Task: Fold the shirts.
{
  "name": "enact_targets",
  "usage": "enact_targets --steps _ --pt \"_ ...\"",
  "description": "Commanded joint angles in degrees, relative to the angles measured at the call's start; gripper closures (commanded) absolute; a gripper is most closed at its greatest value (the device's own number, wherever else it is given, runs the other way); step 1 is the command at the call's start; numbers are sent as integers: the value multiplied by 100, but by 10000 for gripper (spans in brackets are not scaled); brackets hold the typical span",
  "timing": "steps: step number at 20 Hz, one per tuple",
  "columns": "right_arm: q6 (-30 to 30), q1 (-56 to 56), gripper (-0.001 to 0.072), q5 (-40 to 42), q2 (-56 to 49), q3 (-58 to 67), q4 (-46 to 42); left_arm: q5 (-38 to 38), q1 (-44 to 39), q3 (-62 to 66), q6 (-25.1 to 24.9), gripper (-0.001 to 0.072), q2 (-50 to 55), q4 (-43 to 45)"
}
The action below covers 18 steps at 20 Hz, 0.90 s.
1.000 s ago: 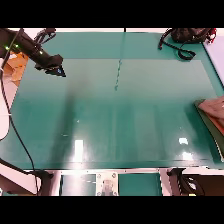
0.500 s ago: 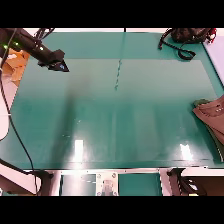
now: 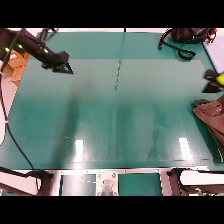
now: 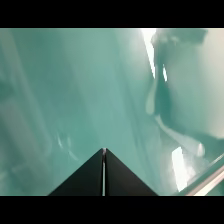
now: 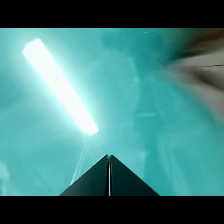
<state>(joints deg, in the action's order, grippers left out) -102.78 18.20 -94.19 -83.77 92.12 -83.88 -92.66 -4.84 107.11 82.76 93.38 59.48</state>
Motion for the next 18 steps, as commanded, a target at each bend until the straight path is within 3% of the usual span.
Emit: enact_targets --steps 1,4,7,18 --pt "275 -1335 696 1156 796 -1567 557 278 -457 -1294 96 684 -544 483" --pt "452 -2258 696 2214 1698 -3333 791 780 -686 -2728 142 685 -1237 505" --pt "603 -2597 696 2844 2122 -4140 1228 1150 -671 -3637 142 683 -1676 715" --pt "745 -2677 695 2686 2129 -4148 1294 973 -671 -3724 120 683 -1690 887"
